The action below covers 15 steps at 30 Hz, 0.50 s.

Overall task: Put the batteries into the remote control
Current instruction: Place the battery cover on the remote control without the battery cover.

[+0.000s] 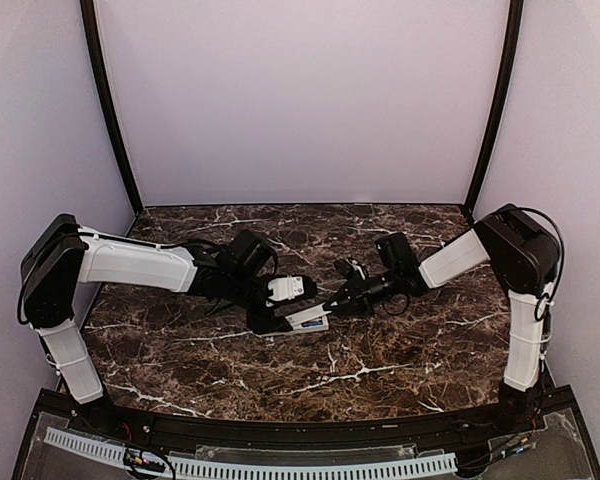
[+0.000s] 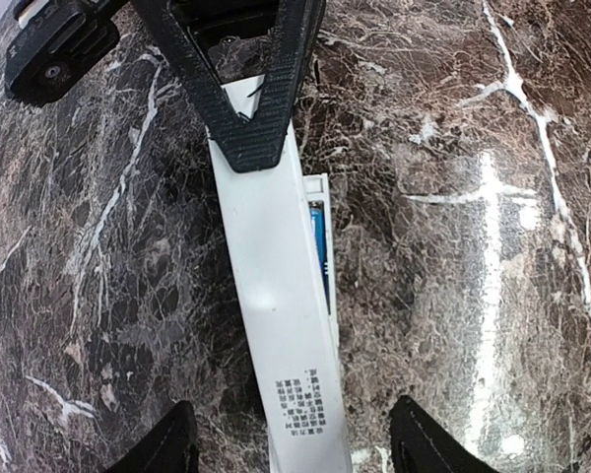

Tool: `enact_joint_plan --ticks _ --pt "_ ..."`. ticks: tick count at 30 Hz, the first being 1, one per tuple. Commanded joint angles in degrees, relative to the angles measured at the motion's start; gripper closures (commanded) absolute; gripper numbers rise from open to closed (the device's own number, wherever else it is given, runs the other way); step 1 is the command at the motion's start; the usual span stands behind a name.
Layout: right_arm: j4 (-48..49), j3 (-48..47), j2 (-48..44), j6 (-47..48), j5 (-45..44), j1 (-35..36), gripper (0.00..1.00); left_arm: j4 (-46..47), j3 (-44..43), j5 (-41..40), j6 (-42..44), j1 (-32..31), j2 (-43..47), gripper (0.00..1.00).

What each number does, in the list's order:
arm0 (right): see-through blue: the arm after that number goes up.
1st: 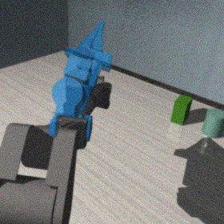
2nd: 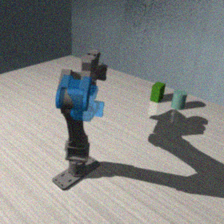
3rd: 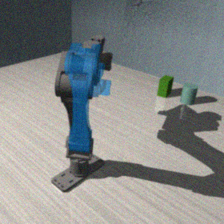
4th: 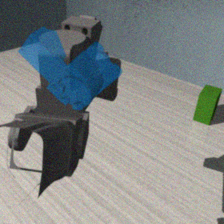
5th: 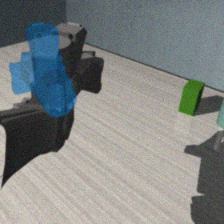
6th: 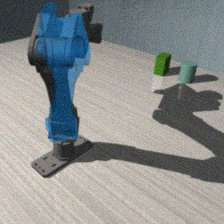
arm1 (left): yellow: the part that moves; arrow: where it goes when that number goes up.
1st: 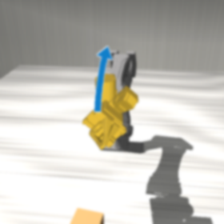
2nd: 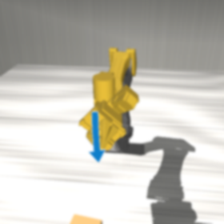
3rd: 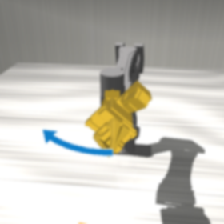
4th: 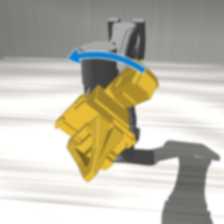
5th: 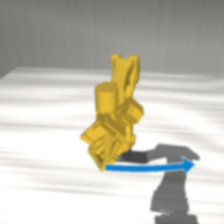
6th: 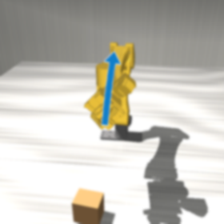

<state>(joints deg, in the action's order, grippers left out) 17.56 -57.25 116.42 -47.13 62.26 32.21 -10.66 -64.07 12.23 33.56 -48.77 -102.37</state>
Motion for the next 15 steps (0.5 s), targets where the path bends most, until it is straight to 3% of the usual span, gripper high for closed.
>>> enact_joint_plan --ticks 1,8,15 --pt "5.25 2.52 -1.95 -1.55 0.12 1.03 1.00 -2.17 2.86 0.20 -1.28 -0.17 3.77 0.33" --pt "17.00 7.08 -1.38 -8.62 -0.64 1.85 1.00 1.42 5.27 0.19 -1.29 -0.08 3.04 0.30" --pt "17.79 5.31 2.21 -8.22 0.00 1.85 1.00 0.35 1.99 1.60 -2.55 -0.14 -0.54 0.32"
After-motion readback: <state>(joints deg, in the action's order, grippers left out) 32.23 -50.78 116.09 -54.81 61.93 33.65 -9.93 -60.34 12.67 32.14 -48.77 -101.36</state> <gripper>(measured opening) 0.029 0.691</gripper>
